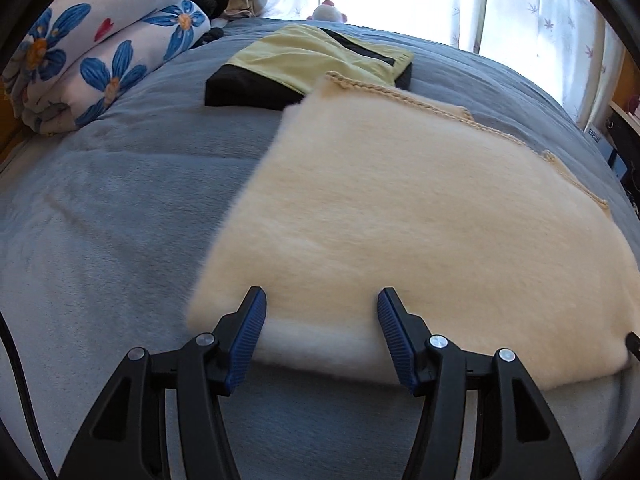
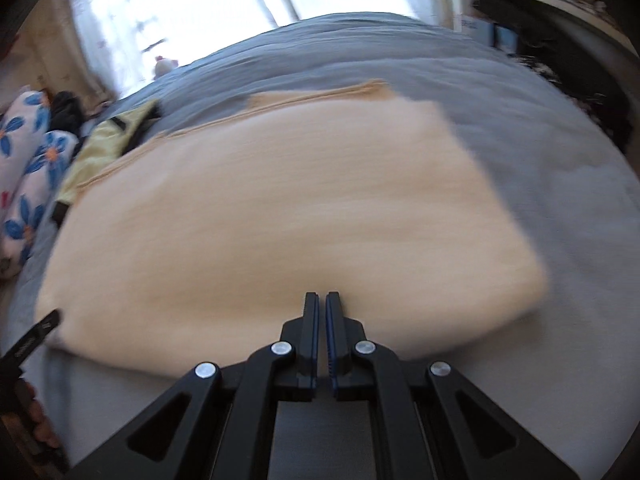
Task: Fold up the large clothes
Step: 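Press the folded edge flat with both open grippers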
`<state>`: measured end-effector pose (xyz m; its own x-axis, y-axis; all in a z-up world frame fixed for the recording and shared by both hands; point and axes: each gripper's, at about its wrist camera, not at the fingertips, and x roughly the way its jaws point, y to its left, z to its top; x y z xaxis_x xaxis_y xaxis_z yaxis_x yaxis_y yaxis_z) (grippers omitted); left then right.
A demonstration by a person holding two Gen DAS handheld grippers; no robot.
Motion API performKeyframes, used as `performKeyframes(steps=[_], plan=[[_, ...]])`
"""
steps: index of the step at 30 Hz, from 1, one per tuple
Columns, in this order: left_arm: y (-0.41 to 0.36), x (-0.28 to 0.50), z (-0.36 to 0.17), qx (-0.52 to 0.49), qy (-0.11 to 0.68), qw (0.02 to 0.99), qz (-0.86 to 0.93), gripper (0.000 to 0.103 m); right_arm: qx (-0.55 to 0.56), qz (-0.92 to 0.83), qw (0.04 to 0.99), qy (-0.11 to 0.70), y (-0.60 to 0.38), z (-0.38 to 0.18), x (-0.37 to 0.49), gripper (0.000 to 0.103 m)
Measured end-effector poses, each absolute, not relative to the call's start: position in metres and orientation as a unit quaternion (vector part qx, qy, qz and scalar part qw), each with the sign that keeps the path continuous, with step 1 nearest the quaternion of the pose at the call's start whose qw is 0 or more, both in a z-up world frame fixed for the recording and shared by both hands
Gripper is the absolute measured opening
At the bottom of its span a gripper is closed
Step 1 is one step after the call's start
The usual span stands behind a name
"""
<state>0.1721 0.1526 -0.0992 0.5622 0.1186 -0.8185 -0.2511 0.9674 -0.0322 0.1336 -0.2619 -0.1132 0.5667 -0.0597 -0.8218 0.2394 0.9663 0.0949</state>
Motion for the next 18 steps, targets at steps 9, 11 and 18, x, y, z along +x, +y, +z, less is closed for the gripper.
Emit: performKeyframes(steps=[9, 11, 18], plan=[[0.163, 0.171, -0.101, -0.085, 0.454, 0.88, 0.109, 0.057, 0.113, -0.138, 0.872, 0.457, -0.304, -0.119, 0.123, 0.003], [0.163, 0.172, -0.1, -0.088, 0.455, 0.88, 0.108, 0.057, 0.091, -0.148, 0.872, 0.458, -0.297, -0.119, 0.127, 0.003], [0.165, 0.173, -0.1, -0.099, 0.457, 0.878, 0.108, 0.057, 0.09, -0.162, 0.868, 0.461, -0.295, -0.118, 0.127, 0.004]])
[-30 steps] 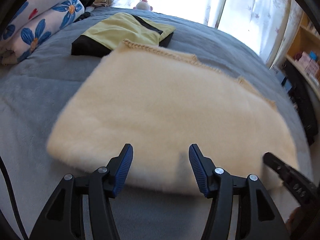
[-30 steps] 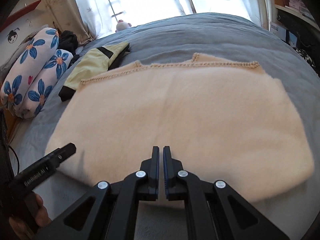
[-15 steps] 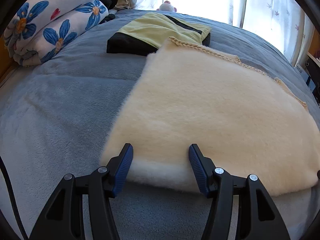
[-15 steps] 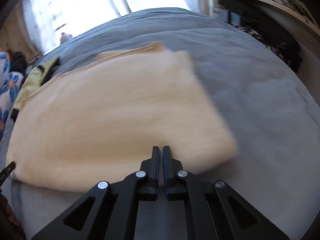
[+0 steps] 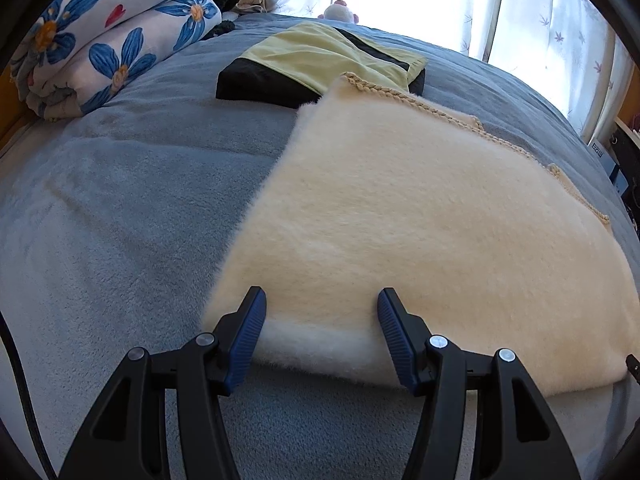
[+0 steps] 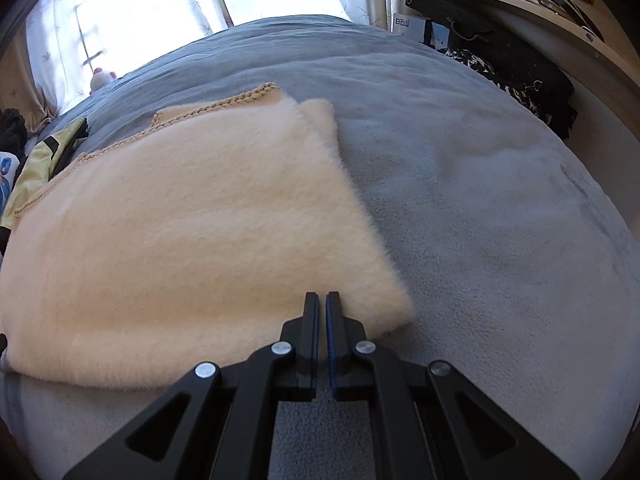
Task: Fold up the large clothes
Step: 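Press the folded edge flat with both open grippers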
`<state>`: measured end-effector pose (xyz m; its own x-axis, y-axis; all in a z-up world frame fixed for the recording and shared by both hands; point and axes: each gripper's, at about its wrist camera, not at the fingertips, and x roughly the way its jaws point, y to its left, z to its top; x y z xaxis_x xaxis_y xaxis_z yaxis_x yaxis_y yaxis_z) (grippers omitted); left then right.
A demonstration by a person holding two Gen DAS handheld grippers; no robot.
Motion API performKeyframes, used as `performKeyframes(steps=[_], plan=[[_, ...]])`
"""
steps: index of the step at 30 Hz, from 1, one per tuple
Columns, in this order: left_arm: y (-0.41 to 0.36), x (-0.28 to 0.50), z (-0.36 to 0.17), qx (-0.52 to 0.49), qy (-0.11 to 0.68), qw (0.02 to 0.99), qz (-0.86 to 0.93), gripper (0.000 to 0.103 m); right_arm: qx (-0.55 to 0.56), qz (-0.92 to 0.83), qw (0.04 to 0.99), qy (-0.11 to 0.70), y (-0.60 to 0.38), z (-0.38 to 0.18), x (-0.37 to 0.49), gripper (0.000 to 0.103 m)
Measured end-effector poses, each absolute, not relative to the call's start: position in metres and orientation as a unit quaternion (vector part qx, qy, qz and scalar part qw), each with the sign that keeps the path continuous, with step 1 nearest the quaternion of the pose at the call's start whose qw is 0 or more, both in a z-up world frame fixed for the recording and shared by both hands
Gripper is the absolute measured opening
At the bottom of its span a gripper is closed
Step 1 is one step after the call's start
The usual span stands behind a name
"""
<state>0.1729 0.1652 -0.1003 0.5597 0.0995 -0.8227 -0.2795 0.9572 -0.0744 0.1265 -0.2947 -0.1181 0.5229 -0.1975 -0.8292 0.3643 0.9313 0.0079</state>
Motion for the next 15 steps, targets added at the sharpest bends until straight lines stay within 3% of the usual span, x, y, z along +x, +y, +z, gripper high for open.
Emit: performKeyframes(steps=[9, 15], plan=[[0.168, 0.17, -0.09, -0.109, 0.47, 0.869, 0.111, 0.057, 0.114, -0.163, 0.86, 0.47, -0.289, -0.109, 0.126, 0.006], [0.179, 0.156, -0.071, -0.126, 0.471, 0.864, 0.123, 0.063, 0.134, -0.133, 0.863, 0.469, -0.275, -0.092, 0.114, 0.007]])
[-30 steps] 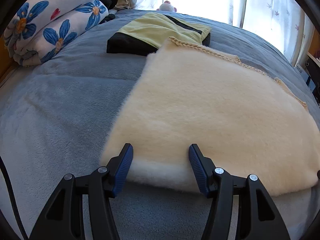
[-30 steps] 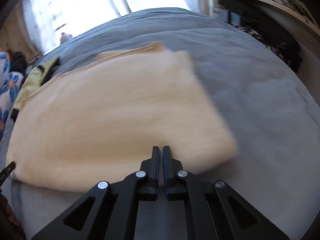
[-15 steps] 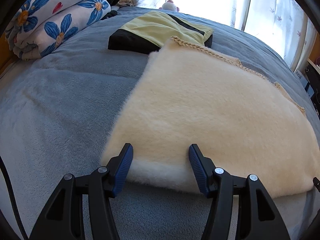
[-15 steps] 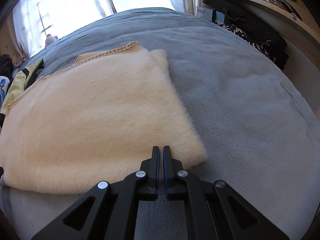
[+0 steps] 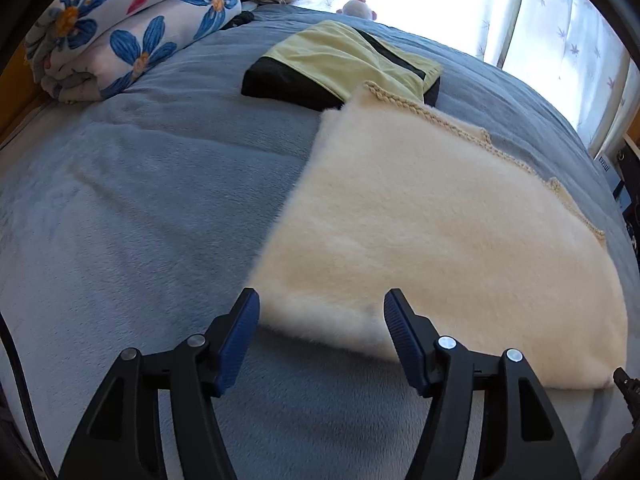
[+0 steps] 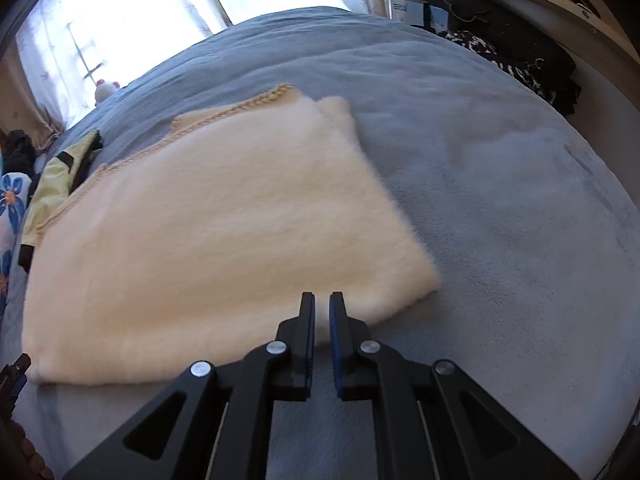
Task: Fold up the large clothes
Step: 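Press the folded edge flat with both open grippers, then move both open grippers to the folded edge of the cream cardigan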
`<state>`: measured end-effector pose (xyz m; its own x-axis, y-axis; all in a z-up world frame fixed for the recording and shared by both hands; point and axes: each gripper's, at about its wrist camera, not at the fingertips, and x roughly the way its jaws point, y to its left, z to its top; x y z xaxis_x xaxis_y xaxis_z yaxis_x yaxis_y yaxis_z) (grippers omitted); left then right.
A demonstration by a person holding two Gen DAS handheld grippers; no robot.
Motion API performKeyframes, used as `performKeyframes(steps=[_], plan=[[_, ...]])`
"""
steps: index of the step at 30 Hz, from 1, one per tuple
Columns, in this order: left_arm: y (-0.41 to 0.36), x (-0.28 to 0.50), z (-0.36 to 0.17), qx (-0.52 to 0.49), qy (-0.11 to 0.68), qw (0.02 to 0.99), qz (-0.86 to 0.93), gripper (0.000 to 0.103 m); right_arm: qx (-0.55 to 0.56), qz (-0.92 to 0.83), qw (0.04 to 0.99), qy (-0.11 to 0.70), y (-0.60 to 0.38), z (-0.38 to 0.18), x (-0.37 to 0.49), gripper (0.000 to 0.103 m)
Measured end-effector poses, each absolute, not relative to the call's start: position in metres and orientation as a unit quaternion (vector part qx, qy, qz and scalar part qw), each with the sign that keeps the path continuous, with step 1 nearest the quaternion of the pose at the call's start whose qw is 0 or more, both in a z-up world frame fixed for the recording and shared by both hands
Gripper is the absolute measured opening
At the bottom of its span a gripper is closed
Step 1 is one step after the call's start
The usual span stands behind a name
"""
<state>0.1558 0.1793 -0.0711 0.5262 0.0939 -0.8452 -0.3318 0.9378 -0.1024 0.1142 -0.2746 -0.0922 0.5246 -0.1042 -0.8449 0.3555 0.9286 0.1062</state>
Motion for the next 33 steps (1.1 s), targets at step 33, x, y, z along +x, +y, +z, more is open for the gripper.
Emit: performKeyframes(steps=[33], plan=[[0.166, 0.076, -0.088, -0.346, 0.486, 0.795, -0.108, 0.078, 0.054, 0.023, 0.902, 0.429, -0.14, -0.048, 0.041, 0.036]])
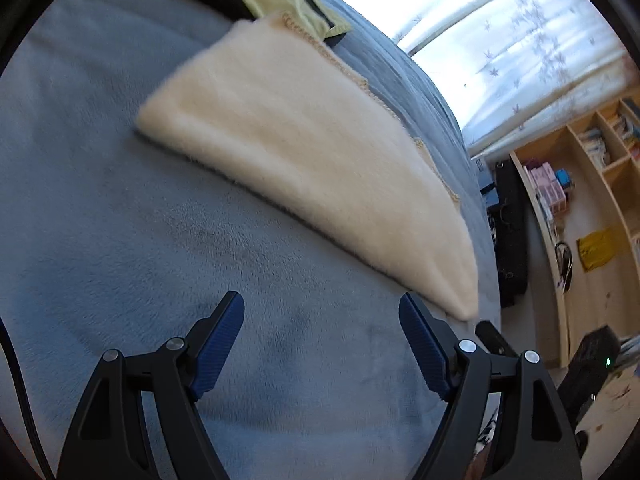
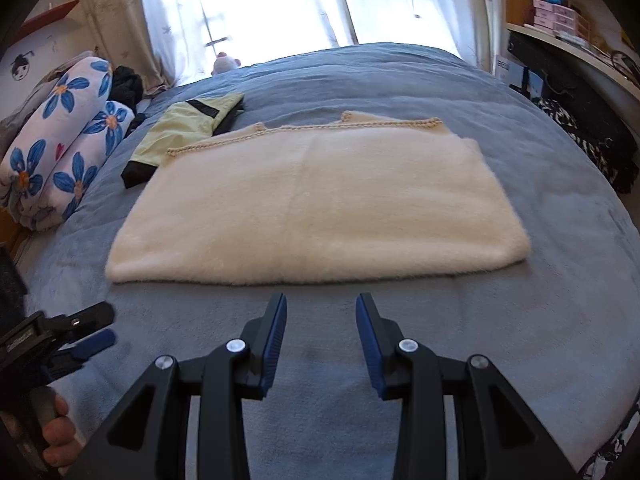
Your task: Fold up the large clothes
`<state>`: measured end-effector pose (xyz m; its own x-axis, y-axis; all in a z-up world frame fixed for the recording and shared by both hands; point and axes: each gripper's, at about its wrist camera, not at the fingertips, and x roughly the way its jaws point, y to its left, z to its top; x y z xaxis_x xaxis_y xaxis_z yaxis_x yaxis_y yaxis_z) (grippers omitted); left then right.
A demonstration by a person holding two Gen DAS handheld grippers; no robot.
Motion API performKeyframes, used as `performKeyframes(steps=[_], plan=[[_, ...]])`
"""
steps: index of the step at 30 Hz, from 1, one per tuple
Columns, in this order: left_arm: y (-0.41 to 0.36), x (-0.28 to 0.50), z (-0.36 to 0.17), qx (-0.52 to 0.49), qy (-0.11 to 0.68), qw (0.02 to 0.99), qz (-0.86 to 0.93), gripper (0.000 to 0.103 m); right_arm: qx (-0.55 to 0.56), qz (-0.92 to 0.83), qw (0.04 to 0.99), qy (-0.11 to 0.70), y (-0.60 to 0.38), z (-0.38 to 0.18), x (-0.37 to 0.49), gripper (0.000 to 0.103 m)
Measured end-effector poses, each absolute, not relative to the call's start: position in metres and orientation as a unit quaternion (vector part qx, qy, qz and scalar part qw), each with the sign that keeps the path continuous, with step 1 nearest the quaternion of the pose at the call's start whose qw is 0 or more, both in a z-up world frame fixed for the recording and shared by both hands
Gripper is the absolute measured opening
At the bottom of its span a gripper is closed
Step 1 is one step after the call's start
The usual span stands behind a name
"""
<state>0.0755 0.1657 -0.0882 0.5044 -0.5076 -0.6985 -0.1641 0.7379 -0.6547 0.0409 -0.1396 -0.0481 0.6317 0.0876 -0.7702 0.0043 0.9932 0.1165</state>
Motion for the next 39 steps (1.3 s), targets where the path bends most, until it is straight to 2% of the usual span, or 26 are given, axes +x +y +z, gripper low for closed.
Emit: performKeyframes(steps=[11, 20, 21, 25, 27, 30, 33, 39], plan=[[0.189, 0.139, -0.13, -0.391, 0.418, 0.818, -0.057, 0.078, 0.047, 0.034, 0.903, 0.425, -0.126, -0.062, 0.08, 0.036], [0.189, 0.188, -0.127, -0.349, 0.374, 0.859, -0.017, 0.078, 0.049, 0.035, 0.903, 0.425, -0.124, -0.071, 0.124, 0.036], [0.19, 0.192, -0.127, -0.35, 0.368, 0.861, -0.009, 0.074, 0.049, 0.036, 0.902, 0.427, -0.123, -0.073, 0.13, 0.036], [0.194, 0.193, -0.127, -0.356, 0.359, 0.862, 0.021, 0.031, 0.039, 0.041, 0.904, 0.424, -0.117, -0.076, 0.151, 0.036], [0.189, 0.187, -0.116, -0.337, 0.35, 0.874, 0.019, 0.023, 0.029, 0.04, 0.908, 0.416, -0.112, -0.076, 0.162, 0.036], [0.176, 0.182, -0.096, -0.286, 0.339, 0.896, 0.027, 0.021, 0.011, 0.04, 0.913, 0.406, -0.104, -0.077, 0.179, 0.035], [0.162, 0.181, -0.072, -0.255, 0.321, 0.912, 0.03, 0.02, 0.002, 0.049, 0.909, 0.414, -0.098, -0.086, 0.195, 0.026], [0.126, 0.177, -0.02, -0.185, 0.28, 0.942, 0.018, 0.019, 0.001, 0.071, 0.898, 0.434, -0.103, -0.111, 0.203, 0.026]])
